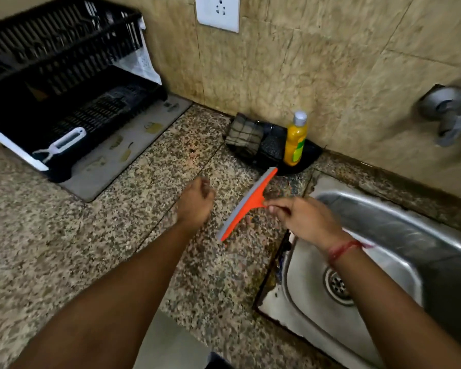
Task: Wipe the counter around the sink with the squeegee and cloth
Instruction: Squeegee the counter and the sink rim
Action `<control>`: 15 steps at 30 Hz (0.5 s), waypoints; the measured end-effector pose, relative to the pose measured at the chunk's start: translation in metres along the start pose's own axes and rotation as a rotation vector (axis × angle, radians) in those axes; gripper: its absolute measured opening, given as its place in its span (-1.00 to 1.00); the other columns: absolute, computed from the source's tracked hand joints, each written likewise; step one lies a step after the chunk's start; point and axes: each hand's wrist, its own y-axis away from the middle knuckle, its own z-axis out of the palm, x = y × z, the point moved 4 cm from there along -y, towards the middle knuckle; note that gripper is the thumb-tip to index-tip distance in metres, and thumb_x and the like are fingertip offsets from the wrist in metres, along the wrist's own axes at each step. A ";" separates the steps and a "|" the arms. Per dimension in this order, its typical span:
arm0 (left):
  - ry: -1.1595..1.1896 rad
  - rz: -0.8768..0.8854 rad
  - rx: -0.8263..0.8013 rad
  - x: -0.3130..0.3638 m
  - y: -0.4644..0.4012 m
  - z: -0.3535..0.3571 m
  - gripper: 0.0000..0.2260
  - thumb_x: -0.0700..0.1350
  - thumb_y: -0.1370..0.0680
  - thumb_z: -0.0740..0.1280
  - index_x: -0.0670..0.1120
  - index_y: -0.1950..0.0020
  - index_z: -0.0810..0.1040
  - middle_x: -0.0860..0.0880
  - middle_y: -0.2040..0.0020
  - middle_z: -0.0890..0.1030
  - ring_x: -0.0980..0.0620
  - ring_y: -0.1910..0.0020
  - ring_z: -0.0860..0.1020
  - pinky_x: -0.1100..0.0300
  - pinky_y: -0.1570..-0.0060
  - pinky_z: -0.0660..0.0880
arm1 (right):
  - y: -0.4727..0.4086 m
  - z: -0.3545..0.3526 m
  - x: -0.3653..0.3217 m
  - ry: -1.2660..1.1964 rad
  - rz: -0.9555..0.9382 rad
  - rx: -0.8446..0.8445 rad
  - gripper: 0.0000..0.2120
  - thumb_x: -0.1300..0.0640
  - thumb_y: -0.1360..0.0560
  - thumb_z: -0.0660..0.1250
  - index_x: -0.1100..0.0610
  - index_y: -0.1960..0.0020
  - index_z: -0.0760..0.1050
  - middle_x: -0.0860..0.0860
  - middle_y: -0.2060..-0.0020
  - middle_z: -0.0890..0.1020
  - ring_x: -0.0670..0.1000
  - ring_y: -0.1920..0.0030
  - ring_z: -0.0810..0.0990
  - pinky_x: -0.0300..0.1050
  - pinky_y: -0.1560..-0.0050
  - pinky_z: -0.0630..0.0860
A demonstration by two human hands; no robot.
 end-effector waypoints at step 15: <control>0.678 -0.508 -0.236 0.071 -0.137 0.070 -0.66 -0.31 -0.52 0.37 -0.18 -0.29 0.50 -0.17 -0.12 0.65 -0.07 0.21 0.62 0.02 0.21 0.58 | -0.003 0.015 -0.003 0.066 -0.040 0.029 -0.70 -0.21 -0.60 0.12 -0.44 -0.29 0.41 -0.33 -0.05 0.66 -0.16 0.08 0.65 -0.21 0.27 0.46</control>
